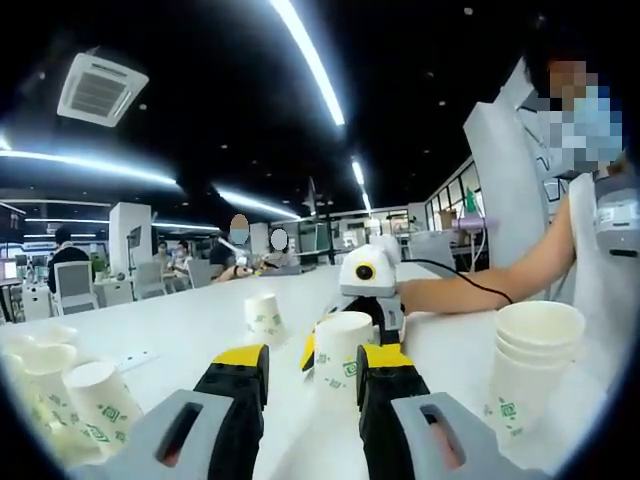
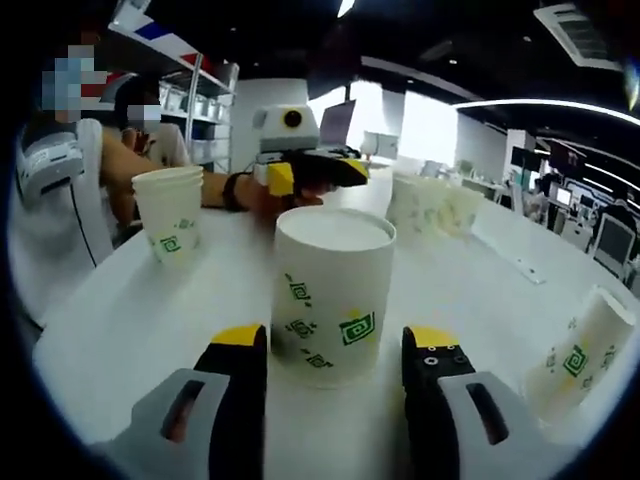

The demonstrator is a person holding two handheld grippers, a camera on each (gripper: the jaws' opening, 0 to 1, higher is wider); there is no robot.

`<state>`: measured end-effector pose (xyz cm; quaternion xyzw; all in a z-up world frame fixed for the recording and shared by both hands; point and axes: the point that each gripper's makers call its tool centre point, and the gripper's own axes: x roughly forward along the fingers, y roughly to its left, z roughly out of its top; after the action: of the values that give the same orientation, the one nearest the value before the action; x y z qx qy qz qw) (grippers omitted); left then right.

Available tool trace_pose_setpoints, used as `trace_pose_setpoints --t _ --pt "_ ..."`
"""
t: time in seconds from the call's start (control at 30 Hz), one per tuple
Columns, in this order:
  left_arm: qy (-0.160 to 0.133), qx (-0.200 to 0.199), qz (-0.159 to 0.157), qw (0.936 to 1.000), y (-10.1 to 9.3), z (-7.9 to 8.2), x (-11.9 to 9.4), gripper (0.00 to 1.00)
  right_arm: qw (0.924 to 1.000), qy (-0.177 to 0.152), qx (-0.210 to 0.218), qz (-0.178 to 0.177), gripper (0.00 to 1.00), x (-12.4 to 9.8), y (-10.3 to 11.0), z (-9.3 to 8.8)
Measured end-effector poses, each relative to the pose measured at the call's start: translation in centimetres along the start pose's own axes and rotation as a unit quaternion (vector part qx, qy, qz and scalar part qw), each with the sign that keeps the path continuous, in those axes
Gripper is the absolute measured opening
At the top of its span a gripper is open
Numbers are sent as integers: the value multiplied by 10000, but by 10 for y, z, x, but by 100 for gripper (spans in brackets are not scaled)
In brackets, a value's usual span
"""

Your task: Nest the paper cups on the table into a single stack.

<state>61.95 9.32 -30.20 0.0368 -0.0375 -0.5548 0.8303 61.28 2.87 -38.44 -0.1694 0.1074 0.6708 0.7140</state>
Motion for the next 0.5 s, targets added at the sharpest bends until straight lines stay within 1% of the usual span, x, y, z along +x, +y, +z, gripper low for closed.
trace_pose_setpoints --t 0.1,0.17,0.3,0.4,0.5 --pt "0 1 1 10000 0 0 0 37 10000 20 35 -15 45 -1 -1 0" --pt "-6 2 -7 10000 -1 1 -1 37 9999 -41 46 -105 46 -4 -4 3" --pt "-82 -47 -39 9999 -2 4 -1 38 9993 -336 -22 -190 45 -6 -2 26" --pt "-138 -60 -28 9999 0 6 -3 38 9987 -440 -155 -184 45 -4 2 36" --pt "-184 -97 -18 9998 2 8 -4 38 9985 -471 -257 -134 44 0 6 39"
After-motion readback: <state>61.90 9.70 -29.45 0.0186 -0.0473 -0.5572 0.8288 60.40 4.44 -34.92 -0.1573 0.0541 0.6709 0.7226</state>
